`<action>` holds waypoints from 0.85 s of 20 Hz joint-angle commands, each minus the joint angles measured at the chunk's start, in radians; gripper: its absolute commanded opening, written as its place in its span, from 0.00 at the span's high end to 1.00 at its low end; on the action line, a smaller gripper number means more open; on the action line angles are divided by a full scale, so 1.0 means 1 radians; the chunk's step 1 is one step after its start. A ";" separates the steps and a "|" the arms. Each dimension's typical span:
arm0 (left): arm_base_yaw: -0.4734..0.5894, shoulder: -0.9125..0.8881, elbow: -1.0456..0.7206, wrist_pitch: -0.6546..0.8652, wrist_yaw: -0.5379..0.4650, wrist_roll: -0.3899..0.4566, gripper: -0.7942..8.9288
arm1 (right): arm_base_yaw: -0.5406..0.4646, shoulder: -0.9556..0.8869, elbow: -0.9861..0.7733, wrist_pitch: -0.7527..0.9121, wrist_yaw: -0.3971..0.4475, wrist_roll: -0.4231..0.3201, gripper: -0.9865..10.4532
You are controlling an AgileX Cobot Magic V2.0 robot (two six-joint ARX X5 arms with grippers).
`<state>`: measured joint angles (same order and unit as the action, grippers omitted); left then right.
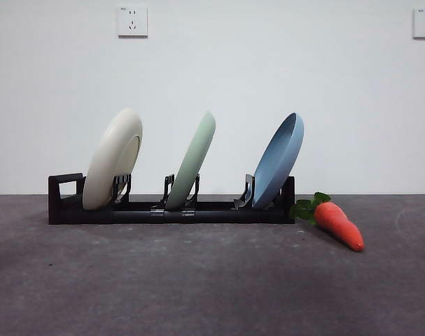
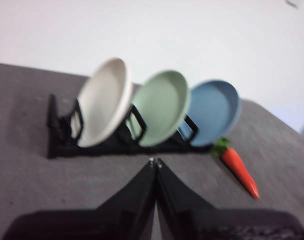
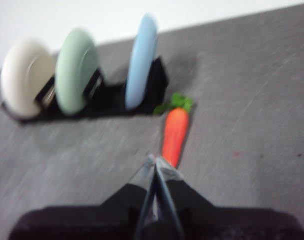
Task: Take the green plate from the plate rack,put the plate on the table,take the carrot from the table,put the carrot in the plate
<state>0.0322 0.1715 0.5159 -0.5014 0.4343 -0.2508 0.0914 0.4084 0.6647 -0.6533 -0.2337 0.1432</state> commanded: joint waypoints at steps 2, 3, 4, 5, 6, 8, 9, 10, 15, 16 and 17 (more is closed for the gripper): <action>0.002 0.079 0.084 -0.095 0.073 0.111 0.92 | 0.002 0.117 0.141 -0.159 -0.081 -0.144 0.92; 0.002 0.101 0.108 -0.120 0.095 0.132 0.92 | 0.002 0.148 0.175 -0.203 -0.100 -0.178 0.92; 0.002 0.119 0.126 -0.139 0.112 0.150 0.92 | 0.002 0.173 0.202 -0.241 -0.116 -0.208 0.92; 0.002 0.138 0.148 -0.161 0.133 0.171 0.92 | 0.002 0.200 0.229 -0.282 -0.137 -0.239 0.92; 0.002 0.155 0.166 -0.180 0.151 0.187 0.92 | 0.002 0.223 0.248 -0.312 -0.155 -0.259 0.92; 0.002 0.199 0.216 -0.235 0.192 0.229 0.93 | 0.004 0.271 0.285 -0.365 -0.215 -0.272 0.92; 0.002 0.223 0.244 -0.272 0.213 0.254 0.93 | 0.004 0.290 0.295 -0.382 -0.250 -0.272 0.92; 0.002 0.245 0.270 -0.309 0.230 0.280 0.93 | 0.004 0.302 0.298 -0.396 -0.289 -0.273 0.92; 0.002 0.305 0.323 -0.399 0.229 0.317 0.92 | 0.008 0.314 0.299 -0.418 -0.317 -0.283 0.91; 0.002 0.306 0.323 -0.399 0.229 0.316 0.92 | 0.008 0.314 0.299 -0.418 -0.317 -0.283 0.91; 0.002 0.306 0.323 -0.398 0.229 0.315 0.90 | 0.008 0.314 0.299 -0.418 -0.317 -0.283 0.89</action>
<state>0.0322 0.4789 0.8371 -0.9047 0.6586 0.0463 0.0982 0.7242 0.9577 -1.0752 -0.5472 -0.1291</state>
